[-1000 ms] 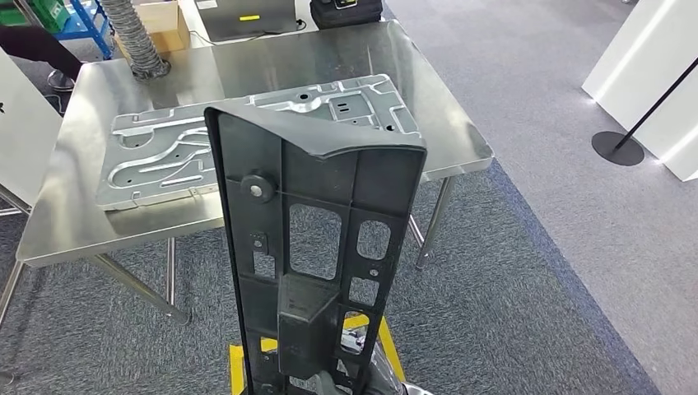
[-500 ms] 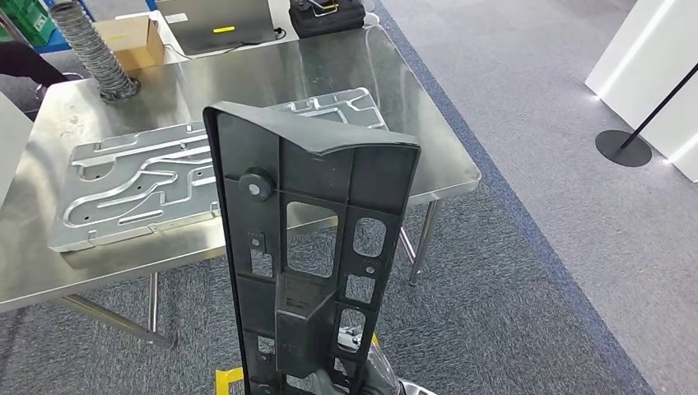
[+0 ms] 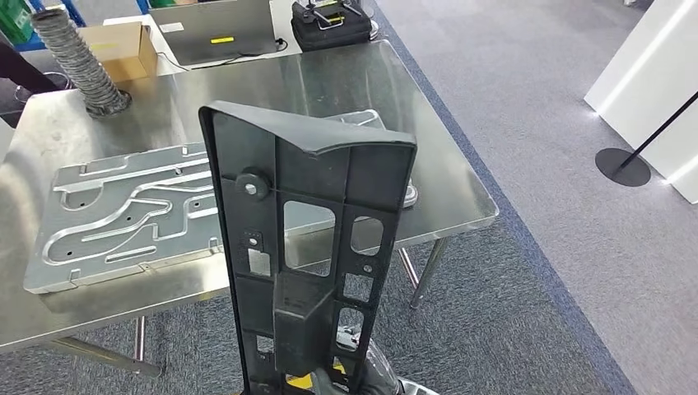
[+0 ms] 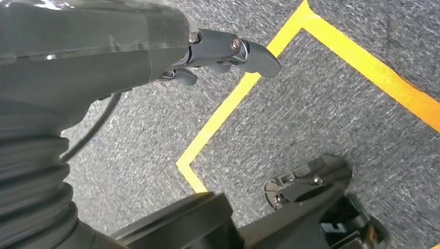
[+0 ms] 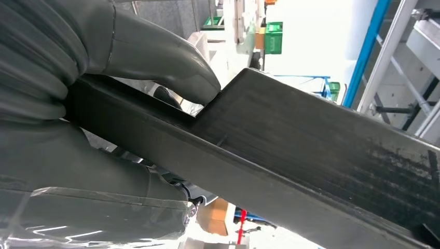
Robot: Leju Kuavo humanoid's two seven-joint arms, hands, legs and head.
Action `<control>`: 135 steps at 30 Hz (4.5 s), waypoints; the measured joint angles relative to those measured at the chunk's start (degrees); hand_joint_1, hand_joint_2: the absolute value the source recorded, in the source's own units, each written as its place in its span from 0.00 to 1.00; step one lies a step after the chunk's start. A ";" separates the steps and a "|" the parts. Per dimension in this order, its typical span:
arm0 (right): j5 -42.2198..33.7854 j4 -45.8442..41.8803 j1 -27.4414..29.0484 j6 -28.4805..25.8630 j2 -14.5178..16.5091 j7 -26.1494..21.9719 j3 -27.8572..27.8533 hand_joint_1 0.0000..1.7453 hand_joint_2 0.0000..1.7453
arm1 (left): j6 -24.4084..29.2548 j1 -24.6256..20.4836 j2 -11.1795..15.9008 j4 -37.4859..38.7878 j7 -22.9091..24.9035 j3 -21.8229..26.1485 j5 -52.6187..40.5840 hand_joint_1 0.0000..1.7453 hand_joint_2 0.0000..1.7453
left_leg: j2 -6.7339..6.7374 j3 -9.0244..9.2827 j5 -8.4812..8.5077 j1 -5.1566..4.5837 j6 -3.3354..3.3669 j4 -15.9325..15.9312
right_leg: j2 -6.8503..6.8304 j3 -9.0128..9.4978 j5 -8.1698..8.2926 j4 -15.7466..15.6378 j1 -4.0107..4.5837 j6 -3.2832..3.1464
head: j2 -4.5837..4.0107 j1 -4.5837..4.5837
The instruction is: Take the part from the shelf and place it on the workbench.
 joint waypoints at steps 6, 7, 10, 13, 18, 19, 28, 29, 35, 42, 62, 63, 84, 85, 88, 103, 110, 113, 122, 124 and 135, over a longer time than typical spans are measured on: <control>-0.08 0.43 -0.05 -0.01 -0.05 -0.10 0.03 1.00 1.00 | 0.04 0.28 -0.22 0.03 -0.27 0.07 0.36 0.00 1.00 | -0.29 4.54 -4.18 0.13 -1.32 0.08 | -0.19 -1.08 13.89 -14.02 0.04 -0.80 | 0.00 0.02; -0.10 0.51 -0.11 -0.04 -0.08 -0.13 0.03 1.00 1.00 | 0.07 0.24 -0.25 0.04 -0.39 0.10 0.47 0.00 1.00 | -0.30 4.69 -4.36 0.10 -1.68 0.11 | -0.16 -1.14 15.03 -14.61 0.20 -1.34 | 0.00 0.02; 0.02 0.55 -0.38 -0.44 -0.09 -0.19 0.02 1.00 1.00 | 0.13 0.09 -0.28 0.03 -0.69 0.14 0.65 0.00 1.00 | -0.16 4.07 -3.98 0.16 -2.61 2.22 | -0.10 0.21 14.48 -15.77 0.06 -2.57 | 0.00 -0.02; 0.67 0.58 -0.80 -1.22 -0.12 -0.16 -0.01 1.00 1.00 | 0.10 0.15 -0.29 0.04 -0.77 0.20 0.87 0.00 1.00 | 0.12 -1.04 -7.06 0.54 -3.46 10.97 | -0.30 1.95 13.70 -16.71 -0.19 -3.26 | 0.00 -0.01; 3.48 0.36 -1.35 -3.19 -0.62 0.39 -0.24 1.00 1.00 | -0.03 0.29 -0.27 0.03 -0.93 0.59 1.17 0.00 1.00 | 0.45 -4.54 -4.23 1.57 -4.44 9.95 | -0.13 3.93 12.14 -16.73 -0.36 -2.84 | 0.00 0.00; 4.18 0.11 -1.50 -3.72 -0.78 0.66 -0.39 1.00 1.00 | -0.04 0.29 -0.27 0.03 -0.95 0.65 1.20 0.00 1.00 | 0.51 -3.33 -1.72 1.68 -4.47 6.12 | -0.11 4.43 11.83 -16.71 -0.39 -2.56 | 0.00 0.00; 12.49 -5.64 -3.33 -8.12 -4.87 4.26 -5.94 1.00 1.00 | -0.54 0.12 -0.90 0.04 -1.52 0.74 1.20 0.00 1.00 | 0.66 -1.58 1.07 1.09 -0.94 0.28 | -0.29 0.75 6.36 -7.84 -0.47 0.13 | 0.00 0.00; 13.22 -6.02 -3.64 -8.46 -5.50 4.30 -6.66 1.00 1.00 | -0.65 0.08 -0.93 0.04 -1.55 0.74 1.12 0.00 1.00 | 0.66 -1.59 1.00 0.93 -0.71 0.30 | -0.29 -1.44 4.78 -3.66 -0.43 0.19 | 0.00 0.00; 16.73 -6.61 -7.77 -9.64 -10.54 4.34 -11.09 1.00 1.00 | -1.11 -0.12 -1.19 0.04 -1.62 0.74 0.97 0.00 1.00 | 0.46 -0.92 0.46 -0.32 -0.12 0.40 | -0.34 1.31 11.62 -12.30 0.59 -1.92 | 0.00 0.00; 20.63 -6.30 -14.27 -11.13 -14.38 6.45 -13.87 1.00 1.00 | -1.09 -0.41 -1.39 0.00 -2.14 0.74 1.00 0.00 1.00 | 0.58 -2.48 -2.01 -0.45 -1.73 3.69 | -0.61 3.50 13.12 -17.66 0.21 -2.67 | 0.00 -0.01; 56.89 29.57 -42.04 -31.17 -21.61 16.15 -10.15 1.00 1.00 | -2.07 -0.97 -1.33 0.00 -3.34 0.49 0.45 0.00 1.00 | 0.20 -2.74 1.77 0.57 -0.33 0.35 | -0.54 -4.74 7.01 -1.66 -0.62 0.73 | 0.00 0.00; 59.10 33.07 -43.08 -32.45 -21.50 16.72 -9.21 1.00 1.00 | -2.11 -1.03 -1.33 0.00 -3.50 0.38 0.27 0.00 1.00 | 0.09 -2.63 1.70 0.47 -0.26 0.38 | -0.53 -4.49 8.41 -2.77 -0.52 0.47 | 0.00 0.00; 65.37 57.23 -49.98 -37.17 -16.20 16.83 -3.64 0.00 0.00 | 1.92 -1.42 -1.39 -0.02 -1.74 -2.54 -1.41 0.00 0.00 | 0.39 -3.78 2.15 0.51 -1.79 0.94 | -0.46 2.44 13.19 -16.67 0.11 -0.78 | 0.00 0.00; 65.21 57.42 -50.11 -37.13 -16.08 16.73 -3.62 0.00 0.00 | 1.62 -1.41 -1.38 -0.02 -1.57 -2.54 -1.21 0.00 0.00 | 0.35 -3.82 2.24 0.52 -1.42 0.88 | -0.47 2.46 13.20 -16.72 0.07 -0.50 | 0.00 0.00; 64.48 57.91 -50.56 -36.99 -15.89 16.50 -3.58 0.00 0.00 | 0.99 -1.47 -1.38 -0.02 -1.17 -2.53 -0.74 0.00 0.00 | 0.37 -3.65 2.57 0.74 -0.48 0.44 | -0.47 1.23 11.10 -13.72 -0.19 0.32 | 0.00 0.00; 60.28 58.70 -51.39 -36.47 -16.03 14.70 -4.42 0.00 0.00 | 0.35 -1.34 -1.47 -0.02 -1.75 -2.51 -0.09 0.00 0.00 | 0.49 -4.17 0.56 0.07 -1.87 2.61 | -0.60 2.94 13.65 -17.72 0.20 -2.01 | 0.00 0.00; 59.62 56.05 -49.16 -36.34 -16.81 14.65 -5.12 0.00 0.00 | 0.32 -0.98 -1.36 -0.02 -1.92 -2.42 0.30 0.00 0.00 | 0.55 -8.61 -1.60 1.02 -3.09 11.79 | -0.55 3.27 13.18 -17.38 -0.05 -1.99 | 0.00 0.00; 57.09 48.71 -46.84 -33.16 -20.19 15.11 -6.43 0.00 0.00 | 0.32 -0.80 -1.33 -0.02 -2.24 -2.22 1.03 0.00 0.00 | 0.44 -3.97 1.89 1.04 -2.57 2.19 | -0.65 3.15 12.48 -16.54 0.05 -1.04 | 0.00 0.00; 44.38 19.98 -36.01 -23.76 -40.59 17.37 -19.98 0.00 0.00 | 0.62 0.87 -1.23 -0.02 -3.09 -1.54 3.33 0.00 0.00 | -0.01 -3.38 1.70 0.82 0.14 1.03 | -0.71 -3.95 4.19 -0.94 -0.37 1.51 | 0.00 0.01; 40.26 13.71 -29.23 -22.56 -45.83 17.82 -27.57 0.00 0.00 | 0.89 1.26 -1.23 -0.02 -2.92 -1.21 3.85 0.00 0.00 | -0.48 -3.25 1.57 0.76 0.38 1.04 | -0.69 -4.49 4.99 -0.03 -0.37 1.49 | 0.00 0.01; 44.64 -8.00 -3.88 -4.48 -30.07 -1.09 -104.07 0.00 0.00 | 1.31 2.92 -1.15 -0.02 -2.56 0.86 6.40 0.00 0.00 | -0.39 -3.74 -3.90 0.21 -1.64 5.87 | -1.63 4.80 12.22 -18.61 0.10 -1.64 | 0.00 0.01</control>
